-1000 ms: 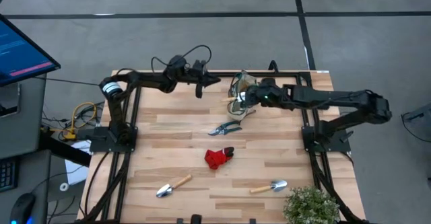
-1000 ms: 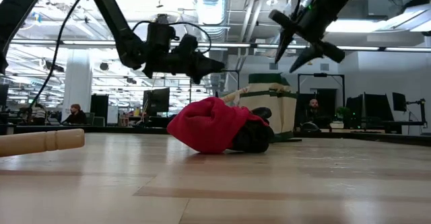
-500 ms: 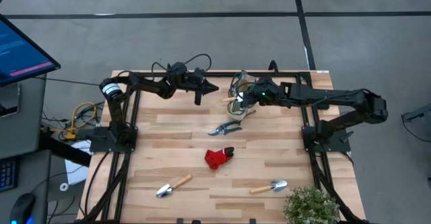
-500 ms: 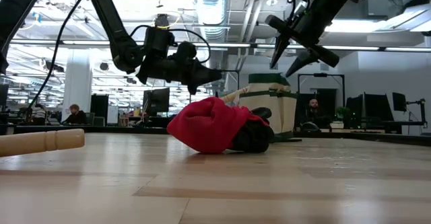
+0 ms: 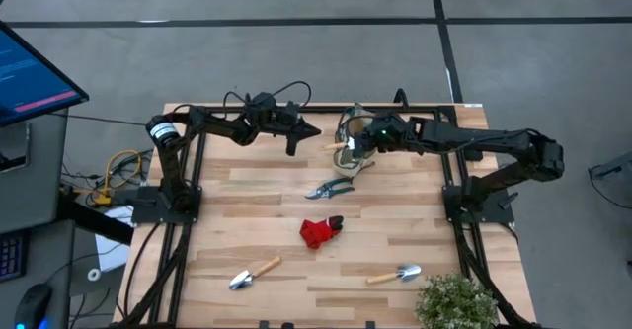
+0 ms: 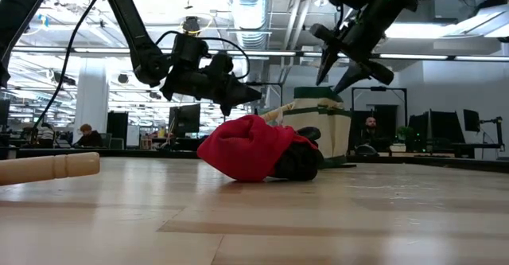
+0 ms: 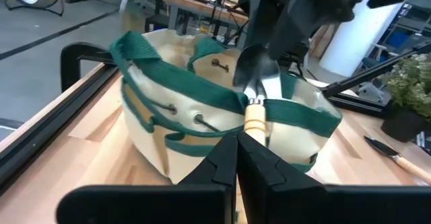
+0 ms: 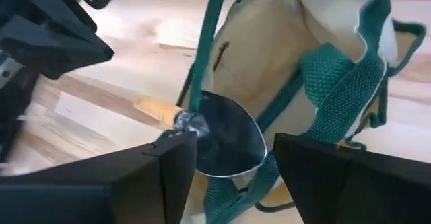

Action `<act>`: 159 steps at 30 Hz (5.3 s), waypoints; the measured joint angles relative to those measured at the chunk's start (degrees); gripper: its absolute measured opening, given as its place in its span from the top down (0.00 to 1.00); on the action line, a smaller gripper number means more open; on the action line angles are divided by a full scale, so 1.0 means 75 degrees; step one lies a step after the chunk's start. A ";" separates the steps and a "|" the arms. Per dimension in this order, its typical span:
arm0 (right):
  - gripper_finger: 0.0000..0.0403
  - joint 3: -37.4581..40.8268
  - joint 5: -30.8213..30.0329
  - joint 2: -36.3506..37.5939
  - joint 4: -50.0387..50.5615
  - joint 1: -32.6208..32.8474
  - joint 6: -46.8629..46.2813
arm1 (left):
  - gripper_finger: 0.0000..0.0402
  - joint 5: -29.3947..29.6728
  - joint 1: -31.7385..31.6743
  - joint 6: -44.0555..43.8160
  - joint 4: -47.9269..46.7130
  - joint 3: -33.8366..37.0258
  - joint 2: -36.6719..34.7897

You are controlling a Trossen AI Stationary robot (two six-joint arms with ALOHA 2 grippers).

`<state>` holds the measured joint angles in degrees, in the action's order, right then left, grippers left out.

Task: Pick & Place Garden tools in Gardening bag
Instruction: Put the trowel into the side pocket of the gardening bag

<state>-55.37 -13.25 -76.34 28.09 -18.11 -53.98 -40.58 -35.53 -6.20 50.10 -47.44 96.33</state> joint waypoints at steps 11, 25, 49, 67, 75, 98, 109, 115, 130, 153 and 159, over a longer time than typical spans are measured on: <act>0.78 -0.0009 0.0390 0.0018 0.0011 -0.0059 0.0251 | 0.98 0.0102 0.0002 0.0055 -0.0034 0.0000 0.0002; 1.00 0.0006 0.0938 -0.0198 -0.0912 -0.0381 0.0812 | 0.98 0.0096 0.0031 0.0158 -0.0055 0.0000 0.0005; 1.00 -0.2917 -0.2608 0.1180 0.6351 0.1712 -0.1053 | 0.98 0.1136 -0.0273 -0.0382 -0.0747 -0.0009 -0.2261; 1.00 -0.2920 -0.3969 0.1750 0.7569 0.1050 -0.1321 | 0.98 0.1768 -0.0261 -0.1099 -0.1194 -0.0006 -0.2270; 1.00 -0.2920 -0.3327 0.1381 0.6229 -0.0587 0.1404 | 0.98 0.2408 -0.0237 -0.1520 -0.1194 -0.0006 -0.2270; 1.00 -0.2920 -0.1223 0.0598 0.5275 -0.0443 0.2433 | 0.98 0.2700 -0.0055 -0.1845 -0.1200 -0.0006 -0.2270; 1.00 -0.2920 -0.1419 0.1544 0.6642 -0.0283 0.1470 | 0.98 0.2990 -0.0019 -0.1842 -0.1191 -0.0006 -0.2214; 1.00 -0.2923 -0.1369 0.1376 0.5857 -0.0268 0.2036 | 0.98 0.3213 0.0368 -0.2284 -0.1174 -0.0005 -0.1510; 1.00 -0.2920 -0.0766 0.0962 0.4985 -0.0750 0.3460 | 0.99 0.3781 0.0847 -0.2500 -0.1008 -0.1063 -0.0005; 1.00 -0.2923 -0.0019 0.0228 0.4844 -0.1410 0.4374 | 0.99 0.3745 0.1000 -0.2442 -0.1016 -0.1268 0.0376; 1.00 -0.2923 -0.0220 0.0143 0.5071 -0.1408 0.4204 | 0.99 0.3736 0.1000 -0.2439 -0.0959 -0.1268 0.0374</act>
<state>-77.30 -14.90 -75.26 66.12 -28.67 -22.44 -12.56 -28.03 -24.49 42.91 -56.95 99.14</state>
